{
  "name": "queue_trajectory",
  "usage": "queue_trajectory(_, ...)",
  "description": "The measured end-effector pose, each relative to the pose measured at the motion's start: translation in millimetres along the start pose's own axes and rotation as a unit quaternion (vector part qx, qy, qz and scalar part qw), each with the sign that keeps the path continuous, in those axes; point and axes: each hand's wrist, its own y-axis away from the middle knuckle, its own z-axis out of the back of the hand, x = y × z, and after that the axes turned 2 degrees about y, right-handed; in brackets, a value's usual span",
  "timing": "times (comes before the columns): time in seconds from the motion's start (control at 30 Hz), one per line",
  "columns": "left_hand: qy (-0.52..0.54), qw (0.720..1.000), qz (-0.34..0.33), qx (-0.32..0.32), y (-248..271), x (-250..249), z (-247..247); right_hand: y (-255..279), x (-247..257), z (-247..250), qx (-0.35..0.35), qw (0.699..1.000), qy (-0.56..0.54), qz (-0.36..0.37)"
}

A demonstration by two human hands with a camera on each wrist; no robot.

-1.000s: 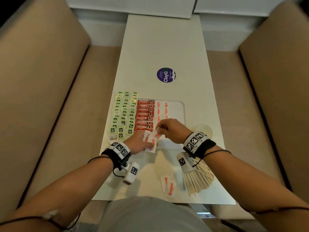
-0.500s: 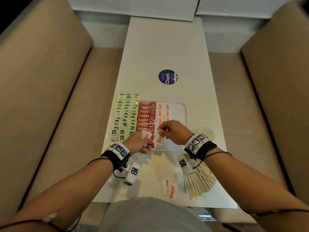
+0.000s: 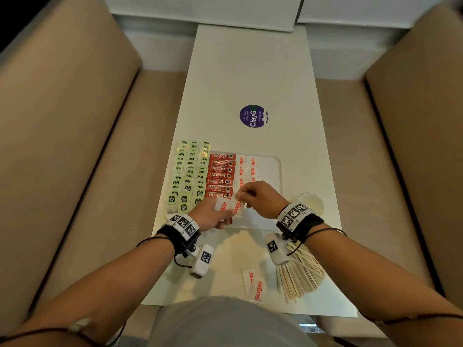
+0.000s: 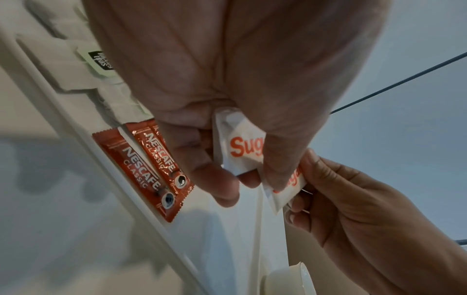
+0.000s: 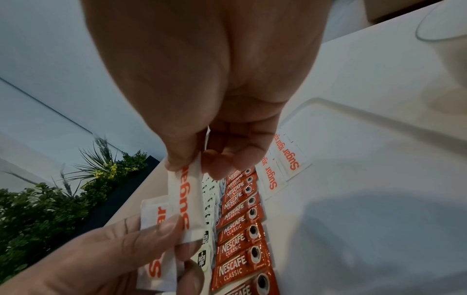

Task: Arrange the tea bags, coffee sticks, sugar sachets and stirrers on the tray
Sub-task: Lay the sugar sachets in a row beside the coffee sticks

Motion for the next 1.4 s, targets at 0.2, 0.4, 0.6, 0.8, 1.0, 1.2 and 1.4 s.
queue_trajectory(0.2,0.035,0.999,0.000,-0.015,-4,-1,2,-4,-4,2,-0.011,1.000,-0.013,-0.010)
queue_trajectory(0.4,0.085,0.996,0.004,-0.016,-5,-1,4,-5,-15,-3,0.007,0.999,0.004,-0.033)
queue_trajectory(0.6,0.087,0.996,0.000,-0.017,-4,-3,6,-8,-16,-6,0.004,1.000,0.000,-0.027)
queue_trajectory(0.8,0.081,0.996,0.006,-0.024,-4,-5,6,-10,-15,-4,0.000,1.000,0.005,-0.023)
queue_trajectory(1.0,0.072,0.997,0.005,-0.029,-3,-6,3,-14,-17,-1,0.001,1.000,0.005,-0.027)
queue_trajectory(1.2,0.077,0.996,0.006,-0.036,-4,-9,0,-14,-17,-1,-0.001,1.000,0.011,-0.017)
queue_trajectory(1.4,0.074,0.997,0.011,-0.030,-5,-8,2,-18,-24,0,-0.013,0.999,0.019,-0.040)
